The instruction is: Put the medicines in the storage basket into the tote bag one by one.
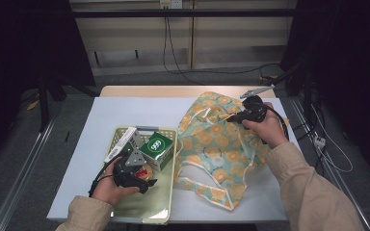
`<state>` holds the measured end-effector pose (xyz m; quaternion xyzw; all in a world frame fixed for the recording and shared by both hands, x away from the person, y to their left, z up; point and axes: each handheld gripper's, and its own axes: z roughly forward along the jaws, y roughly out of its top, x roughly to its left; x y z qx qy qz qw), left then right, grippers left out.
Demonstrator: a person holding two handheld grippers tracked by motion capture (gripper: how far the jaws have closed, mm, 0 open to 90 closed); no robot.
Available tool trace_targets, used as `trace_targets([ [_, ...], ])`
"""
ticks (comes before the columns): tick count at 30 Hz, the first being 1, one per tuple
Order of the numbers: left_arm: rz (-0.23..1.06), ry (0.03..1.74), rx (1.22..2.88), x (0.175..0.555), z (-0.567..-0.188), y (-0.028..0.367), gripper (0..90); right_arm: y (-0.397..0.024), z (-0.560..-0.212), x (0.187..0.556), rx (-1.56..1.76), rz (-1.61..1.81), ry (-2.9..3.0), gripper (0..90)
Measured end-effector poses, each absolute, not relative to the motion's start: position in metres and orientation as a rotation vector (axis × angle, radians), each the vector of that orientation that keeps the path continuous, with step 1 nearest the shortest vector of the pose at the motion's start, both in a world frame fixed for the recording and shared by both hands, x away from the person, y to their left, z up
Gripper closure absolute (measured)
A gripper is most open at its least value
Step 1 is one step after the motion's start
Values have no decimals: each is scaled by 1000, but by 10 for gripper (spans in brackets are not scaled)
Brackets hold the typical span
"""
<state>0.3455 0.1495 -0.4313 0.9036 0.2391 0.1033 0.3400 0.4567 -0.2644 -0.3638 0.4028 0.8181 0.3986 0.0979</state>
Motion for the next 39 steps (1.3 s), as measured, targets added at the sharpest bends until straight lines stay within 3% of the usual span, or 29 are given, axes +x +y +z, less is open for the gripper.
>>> trace_targets([
  [2, 212, 604, 2341, 345, -429, 150, 179, -265, -364, 456, 1198, 1181, 2420, 895],
  [6, 233, 612, 2338, 343, -427, 149, 246, -265, -365, 457, 1201, 1183, 2418, 894],
  [13, 294, 817, 2300, 347, -417, 162, 642, -266, -363, 456, 1198, 1201, 2407, 894],
  [19, 335, 935, 2259, 355, -413, 166, 886, -267, -363, 456, 1198, 1204, 2404, 894],
  [35, 469, 983, 2357, 368, -418, 156, 883, -265, -366, 458, 1194, 1222, 2416, 894],
  [39, 439, 992, 2380, 371, -420, 155, 884, -265, -366, 458, 1187, 1223, 2419, 894],
])
